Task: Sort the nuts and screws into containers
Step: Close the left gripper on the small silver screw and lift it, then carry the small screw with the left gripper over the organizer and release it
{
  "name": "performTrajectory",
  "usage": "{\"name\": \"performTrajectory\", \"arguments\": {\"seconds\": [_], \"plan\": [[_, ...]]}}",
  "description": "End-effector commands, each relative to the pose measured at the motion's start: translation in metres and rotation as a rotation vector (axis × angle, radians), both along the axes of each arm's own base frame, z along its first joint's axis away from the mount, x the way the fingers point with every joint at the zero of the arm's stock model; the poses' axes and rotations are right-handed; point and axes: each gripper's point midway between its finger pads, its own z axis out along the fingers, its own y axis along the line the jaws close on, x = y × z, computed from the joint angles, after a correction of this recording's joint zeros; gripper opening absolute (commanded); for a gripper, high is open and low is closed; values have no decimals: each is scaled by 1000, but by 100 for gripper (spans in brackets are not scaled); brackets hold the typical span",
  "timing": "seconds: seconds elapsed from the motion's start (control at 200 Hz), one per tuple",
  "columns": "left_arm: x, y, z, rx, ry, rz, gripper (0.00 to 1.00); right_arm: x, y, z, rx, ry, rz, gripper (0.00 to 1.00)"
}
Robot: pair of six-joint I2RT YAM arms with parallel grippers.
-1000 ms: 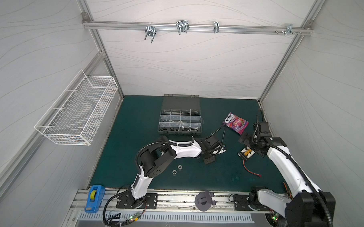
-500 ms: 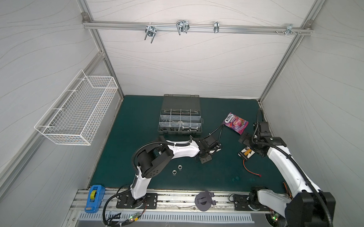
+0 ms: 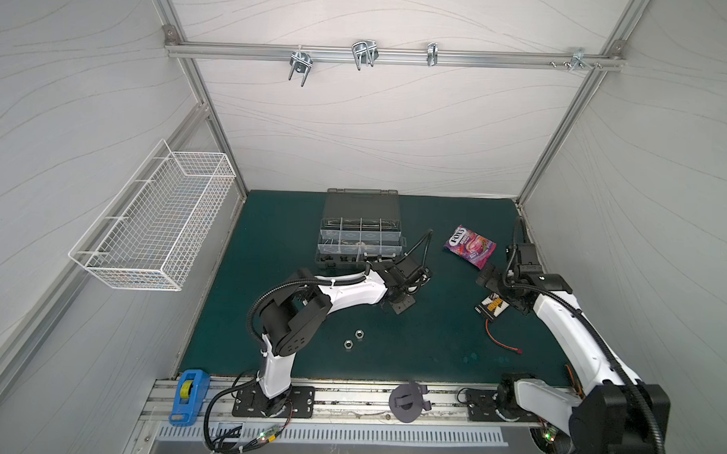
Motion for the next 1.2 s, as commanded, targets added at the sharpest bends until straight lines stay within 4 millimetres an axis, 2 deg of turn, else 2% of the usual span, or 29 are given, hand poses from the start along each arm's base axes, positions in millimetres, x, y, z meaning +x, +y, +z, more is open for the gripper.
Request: {"name": "performTrajectory", "arguments": {"seconds": [0.0, 0.255, 0.445, 0.69, 0.955, 1.195], "plan": [[16, 6, 21, -62, -41, 76, 0, 1, 0, 3, 13, -12, -11, 99], [53, 41, 48, -136, -65, 274, 0, 3, 2, 1, 23, -8, -6, 99], [84, 76, 68, -178, -106, 415, 0, 3, 3, -1, 27, -3, -3, 99], [120, 126, 82, -232, -123, 604, 0, 2, 4, 0, 34, -9, -1, 99], [161, 188, 91, -246, -147, 795, 0, 1, 4, 3, 37, -14, 2, 99], [189, 228, 84, -257, -118, 892, 0, 1, 5, 6, 42, -23, 7, 99]]}}
